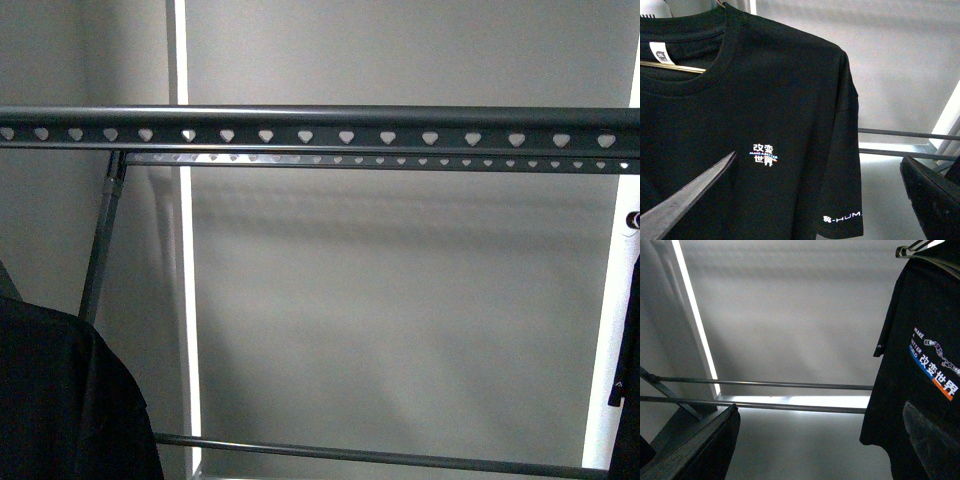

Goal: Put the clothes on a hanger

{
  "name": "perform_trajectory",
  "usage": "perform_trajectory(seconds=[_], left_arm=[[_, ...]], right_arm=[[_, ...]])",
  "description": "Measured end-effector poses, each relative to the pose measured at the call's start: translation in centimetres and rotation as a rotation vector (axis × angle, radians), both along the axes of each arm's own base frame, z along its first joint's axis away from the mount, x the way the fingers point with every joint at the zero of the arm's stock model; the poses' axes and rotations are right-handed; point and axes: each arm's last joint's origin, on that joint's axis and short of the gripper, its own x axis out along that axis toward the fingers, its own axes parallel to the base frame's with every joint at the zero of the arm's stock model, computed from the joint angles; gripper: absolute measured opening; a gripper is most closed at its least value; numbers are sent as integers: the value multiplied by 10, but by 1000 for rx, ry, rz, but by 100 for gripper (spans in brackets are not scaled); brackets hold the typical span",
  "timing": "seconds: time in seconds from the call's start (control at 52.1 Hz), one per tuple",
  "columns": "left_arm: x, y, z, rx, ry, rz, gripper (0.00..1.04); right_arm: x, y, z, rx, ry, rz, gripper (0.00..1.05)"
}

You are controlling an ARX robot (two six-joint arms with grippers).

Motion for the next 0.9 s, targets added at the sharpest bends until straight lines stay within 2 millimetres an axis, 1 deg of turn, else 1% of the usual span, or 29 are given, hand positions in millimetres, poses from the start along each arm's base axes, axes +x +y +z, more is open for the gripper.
perform_trajectory(seconds=[0.422,0.442,0.48,0.518,0.557,0.595,0.614,0.691,0.71,0.729,0.749,0.787,0.825,0.845,0.902], left_arm=[[0,0,0,0,2,-6,98],[0,0,-1,0,25,-26,98],[1,-3,-4,-13,116,-202,98],[2,-7,-5,-40,162,-317,98],[3,-12,-3,-59,179,-380,98],[6,-15,7,-84,158,-396,98],[9,-15,15,-102,139,-381,98],[21,-11,45,-183,100,-270,98],[26,-9,56,-217,91,-225,98],[36,-5,72,-286,89,-155,98],[39,-3,76,-307,90,-132,98],[54,2,92,-391,105,-43,98],[72,8,102,-472,131,51,98],[86,11,107,-516,155,111,98],[116,16,112,-615,194,196,98]], right_arm=[[0,0,0,0,0,0,97],[0,0,0,0,0,0,97],[0,0,0,0,0,0,97],[0,0,0,0,0,3,97],[0,0,0,0,0,2,97],[0,0,0,0,0,2,97],[0,0,0,0,0,1,97],[0,0,0,0,0,0,97],[0,0,0,0,-1,0,97],[0,0,0,0,-2,0,97],[0,0,0,0,-2,1,97],[0,0,0,0,-2,1,97],[0,0,0,0,-2,1,97],[0,0,0,0,-2,1,97],[0,0,0,0,-2,0,97]])
